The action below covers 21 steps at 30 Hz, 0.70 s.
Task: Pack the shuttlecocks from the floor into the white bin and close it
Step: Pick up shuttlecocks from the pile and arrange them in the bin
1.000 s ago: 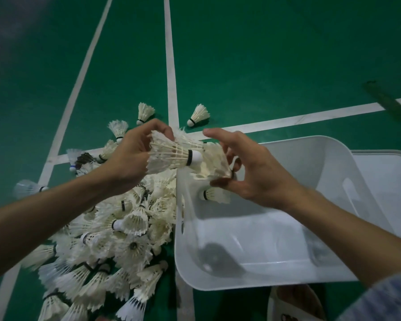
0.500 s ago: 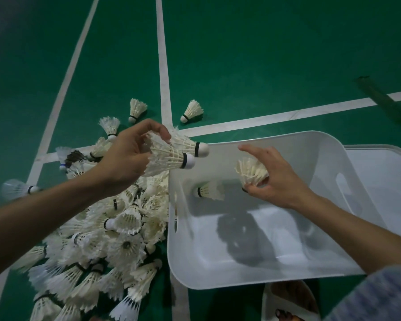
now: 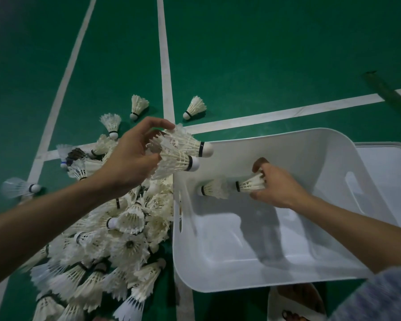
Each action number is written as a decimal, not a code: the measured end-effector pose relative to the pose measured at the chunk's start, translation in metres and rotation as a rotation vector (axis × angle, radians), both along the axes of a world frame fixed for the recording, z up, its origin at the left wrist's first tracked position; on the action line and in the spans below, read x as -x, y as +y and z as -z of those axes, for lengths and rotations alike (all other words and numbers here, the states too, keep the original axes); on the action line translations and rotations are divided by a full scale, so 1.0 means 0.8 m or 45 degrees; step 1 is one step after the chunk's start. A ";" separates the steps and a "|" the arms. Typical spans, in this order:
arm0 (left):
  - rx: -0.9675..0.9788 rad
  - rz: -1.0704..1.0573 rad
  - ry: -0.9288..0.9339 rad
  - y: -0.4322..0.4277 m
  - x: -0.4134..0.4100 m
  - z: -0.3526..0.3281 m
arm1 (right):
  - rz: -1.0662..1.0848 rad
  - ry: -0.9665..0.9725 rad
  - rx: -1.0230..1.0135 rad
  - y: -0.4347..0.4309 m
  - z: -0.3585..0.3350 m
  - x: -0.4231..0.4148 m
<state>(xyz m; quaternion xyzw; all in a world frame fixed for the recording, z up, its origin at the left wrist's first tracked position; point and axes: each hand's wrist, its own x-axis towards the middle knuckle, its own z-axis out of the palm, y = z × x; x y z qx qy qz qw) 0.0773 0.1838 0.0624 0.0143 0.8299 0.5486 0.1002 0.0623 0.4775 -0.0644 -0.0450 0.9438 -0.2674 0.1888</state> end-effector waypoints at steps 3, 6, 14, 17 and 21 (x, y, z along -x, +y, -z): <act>0.005 -0.002 0.013 0.002 -0.002 -0.003 | 0.055 -0.041 -0.015 0.001 0.006 0.001; -0.024 -0.023 0.019 0.000 -0.003 -0.001 | 0.079 -0.068 0.019 0.001 0.012 0.002; -0.063 -0.007 0.037 0.004 0.000 0.000 | 0.020 -0.186 0.035 -0.034 0.026 0.012; -0.069 0.008 0.043 0.003 0.001 0.001 | -0.051 -0.175 0.088 -0.042 0.029 0.008; -0.098 0.006 0.050 0.005 0.004 0.002 | -0.138 -0.127 0.121 -0.046 0.029 0.010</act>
